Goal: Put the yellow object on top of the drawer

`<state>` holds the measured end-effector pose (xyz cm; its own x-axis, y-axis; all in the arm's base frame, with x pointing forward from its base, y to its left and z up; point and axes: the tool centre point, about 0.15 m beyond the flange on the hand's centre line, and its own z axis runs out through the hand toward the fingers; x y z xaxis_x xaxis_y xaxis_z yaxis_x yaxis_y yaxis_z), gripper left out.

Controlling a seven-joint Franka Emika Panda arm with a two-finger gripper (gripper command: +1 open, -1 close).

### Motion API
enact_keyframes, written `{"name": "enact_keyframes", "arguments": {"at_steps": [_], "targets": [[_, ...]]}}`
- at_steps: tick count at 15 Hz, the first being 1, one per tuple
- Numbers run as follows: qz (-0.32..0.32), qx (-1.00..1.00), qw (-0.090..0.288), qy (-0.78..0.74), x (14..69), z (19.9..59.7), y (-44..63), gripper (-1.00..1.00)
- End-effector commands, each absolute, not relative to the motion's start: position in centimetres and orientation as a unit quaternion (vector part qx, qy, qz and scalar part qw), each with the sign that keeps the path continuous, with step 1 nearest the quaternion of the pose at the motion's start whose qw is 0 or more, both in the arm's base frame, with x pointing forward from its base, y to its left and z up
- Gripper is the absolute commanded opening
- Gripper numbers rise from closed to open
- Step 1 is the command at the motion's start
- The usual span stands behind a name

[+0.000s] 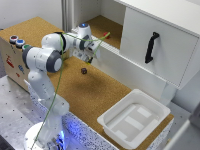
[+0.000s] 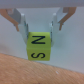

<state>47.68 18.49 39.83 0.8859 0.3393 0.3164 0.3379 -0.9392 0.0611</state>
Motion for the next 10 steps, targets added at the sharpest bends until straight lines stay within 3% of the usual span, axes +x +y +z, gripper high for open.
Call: {"name": "enact_keyframes", "arguments": {"at_steps": [1, 4, 10], "targets": [[0.140, 0.939, -0.041, 0.311, 44.9, 49.4, 26.0, -1.00], [0.120, 0.893, -0.081, 0.426, 42.3, 51.1, 31.4, -1.00], [0.072, 0.753, -0.067, 0.651, 37.3, 52.1, 40.5, -1.00]]}}
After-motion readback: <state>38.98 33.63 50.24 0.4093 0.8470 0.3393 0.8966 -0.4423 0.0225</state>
